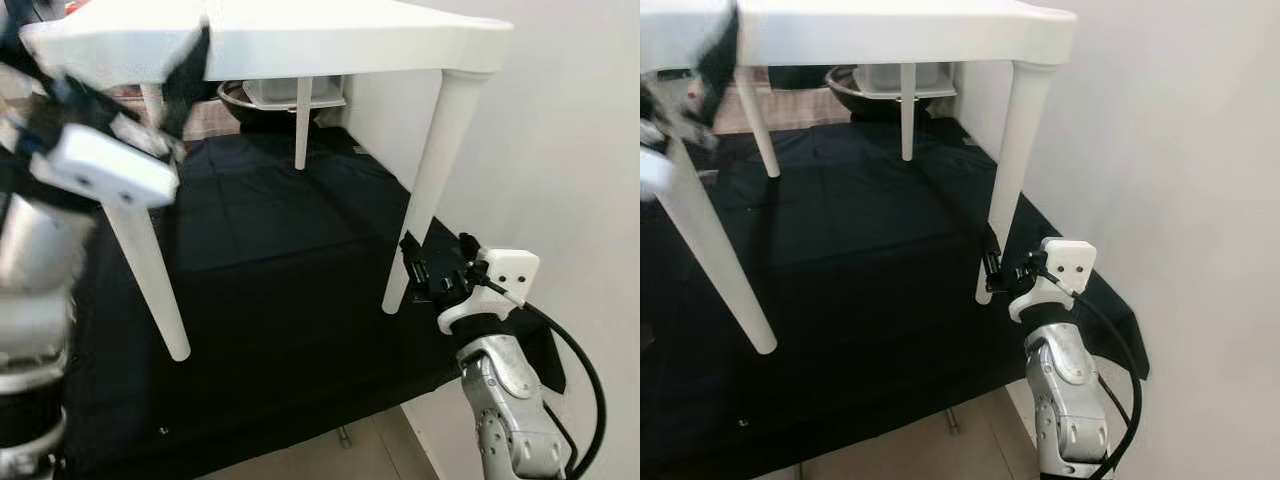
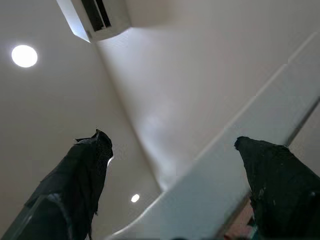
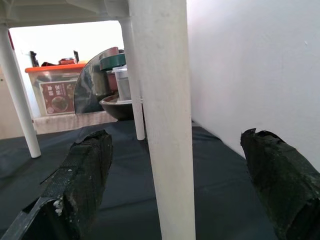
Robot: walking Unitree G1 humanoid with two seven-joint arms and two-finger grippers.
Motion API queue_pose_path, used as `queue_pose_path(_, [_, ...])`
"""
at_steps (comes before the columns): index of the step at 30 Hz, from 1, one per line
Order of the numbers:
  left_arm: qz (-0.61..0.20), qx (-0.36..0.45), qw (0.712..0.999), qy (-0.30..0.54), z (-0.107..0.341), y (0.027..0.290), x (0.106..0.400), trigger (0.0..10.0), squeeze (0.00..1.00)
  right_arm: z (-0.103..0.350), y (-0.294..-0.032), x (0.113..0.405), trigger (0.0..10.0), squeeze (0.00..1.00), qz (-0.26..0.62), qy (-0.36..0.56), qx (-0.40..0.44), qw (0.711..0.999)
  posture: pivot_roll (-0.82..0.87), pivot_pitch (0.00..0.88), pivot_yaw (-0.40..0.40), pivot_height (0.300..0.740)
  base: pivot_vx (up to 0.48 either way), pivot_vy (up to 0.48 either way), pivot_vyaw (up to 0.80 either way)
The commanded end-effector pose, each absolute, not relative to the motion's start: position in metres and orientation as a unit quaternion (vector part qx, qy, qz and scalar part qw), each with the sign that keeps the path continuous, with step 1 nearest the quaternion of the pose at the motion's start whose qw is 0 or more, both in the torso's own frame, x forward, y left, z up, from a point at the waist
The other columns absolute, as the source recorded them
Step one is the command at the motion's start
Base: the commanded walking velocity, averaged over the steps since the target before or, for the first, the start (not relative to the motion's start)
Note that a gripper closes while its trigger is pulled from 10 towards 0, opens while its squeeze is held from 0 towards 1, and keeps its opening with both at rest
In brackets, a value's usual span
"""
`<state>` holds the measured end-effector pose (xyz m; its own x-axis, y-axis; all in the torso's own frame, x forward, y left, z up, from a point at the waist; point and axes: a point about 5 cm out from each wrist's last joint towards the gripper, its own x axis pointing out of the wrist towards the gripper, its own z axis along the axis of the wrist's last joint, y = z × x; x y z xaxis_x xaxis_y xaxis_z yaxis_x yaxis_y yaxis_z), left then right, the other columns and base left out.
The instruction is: Building children table
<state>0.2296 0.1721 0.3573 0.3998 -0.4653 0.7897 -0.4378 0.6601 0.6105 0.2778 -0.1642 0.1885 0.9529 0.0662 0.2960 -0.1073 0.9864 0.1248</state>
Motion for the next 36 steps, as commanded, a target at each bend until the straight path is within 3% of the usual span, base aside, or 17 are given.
queue_pose_path(1, [-0.019, 0.392, 0.745, -0.539, 0.346, 0.167, 0.229, 10.0, 0.0, 0.19, -0.167, 0.274, 10.0, 0.0, 0.029, -0.157, 0.061, 0.985, 0.06, 0.0, -0.082, 0.74, 0.0, 0.0, 0.0])
queue_pose_path(2, [-0.019, 0.392, 0.745, -0.539, 0.346, 0.167, 0.229, 10.0, 0.0, 0.19, -0.167, 0.274, 10.0, 0.0, 0.029, -0.157, 0.061, 0.985, 0.06, 0.0, -0.082, 0.74, 0.0, 0.0, 0.0])
queue_pose_path(4, [-0.06, 0.36, 0.797, -0.482, 0.315, 0.163, 0.235, 10.0, 0.0, 0.189, -0.169, 0.273, 10.0, 0.0, 0.018, -0.156, 0.052, 0.986, 0.05, 0.0, -0.083, 0.74, 0.0, 0.0, 0.0])
queue_pose_path(6, [-0.06, 0.36, 0.797, -0.482, 0.315, 0.163, 0.235, 10.0, 0.0, 0.189, -0.169, 0.273, 10.0, 0.0, 0.018, -0.156, 0.052, 0.986, 0.05, 0.0, -0.083, 0.74, 0.0, 0.0, 0.0])
queue_pose_path(8, [-0.083, 0.341, 0.822, -0.449, 0.296, 0.159, 0.236, 10.0, 0.0, 0.188, -0.17, 0.273, 10.0, 0.0, 0.016, -0.155, 0.046, 0.987, 0.06, 0.0, -0.088, 0.74, 0.0, 0.0, 0.0])
queue_pose_path(11, [-0.084, 0.328, 0.831, -0.441, 0.291, 0.158, 0.236, 10.0, 0.0, 0.188, -0.171, 0.274, 10.0, 0.0, 0.015, -0.154, 0.042, 0.987, 0.06, 0.0, -0.088, 0.74, 0.0, 0.0, 0.0])
queue_pose_path(12, [-0.076, 0.302, 0.851, -0.423, 0.284, 0.157, 0.235, 10.0, 0.0, 0.188, -0.171, 0.275, 10.0, 0.0, 0.014, -0.154, 0.035, 0.987, 0.06, 0.0, -0.086, 0.74, 0.0, 0.0, 0.0])
queue_pose_path(15, [-0.067, 0.286, 0.864, -0.409, 0.278, 0.157, 0.234, 10.0, 0.0, 0.187, -0.172, 0.275, 10.0, 0.0, 0.01, -0.151, 0.028, 0.988, 0.06, 0.0, -0.086, 0.74, 0.0, 0.0, 0.0])
queue_pose_path(17, [-0.035, 0.255, 0.889, -0.378, 0.268, 0.161, 0.233, 10.0, 0.0, 0.184, -0.175, 0.275, 10.0, 0.0, -0.004, -0.146, 0.02, 0.989, 0.06, 0.0, -0.086, 0.74, 0.0, 0.0, 0.0])
queue_pose_path(19, [-0.035, 0.255, 0.889, -0.378, 0.268, 0.161, 0.233, 10.0, 0.0, 0.184, -0.175, 0.275, 10.0, 0.0, -0.004, -0.146, 0.02, 0.989, 0.06, 0.0, -0.086, 0.74, 0.0, 0.0, 0.0])
queue_pose_path(21, [0.014, 0.202, 0.935, -0.292, 0.239, 0.178, 0.238, 10.0, 0.0, 0.181, -0.172, 0.273, 10.0, 0.0, 0.012, -0.139, 0.009, 0.99, 0.06, 0.0, -0.082, 0.74, 0.0, 0.0, 0.0])
queue_pose_path(23, [0.044, 0.161, 0.962, -0.215, 0.209, 0.19, 0.239, 10.0, 0.0, 0.174, -0.163, 0.272, 10.0, 0.0, 0.049, -0.119, 0.001, 0.992, 0.06, 0.0, -0.085, 0.74, 0.0, 0.0, 0.0])
queue_pose_path(36, [-0.017, 0.134, 0.978, -0.159, 0.187, 0.171, 0.234, 10.0, 0.0, 0.164, -0.155, 0.273, 10.0, 0.0, 0.074, -0.091, -0.026, 0.993, 0.06, 0.0, -0.09, 0.74, 0.0, 0.0, 0.0])
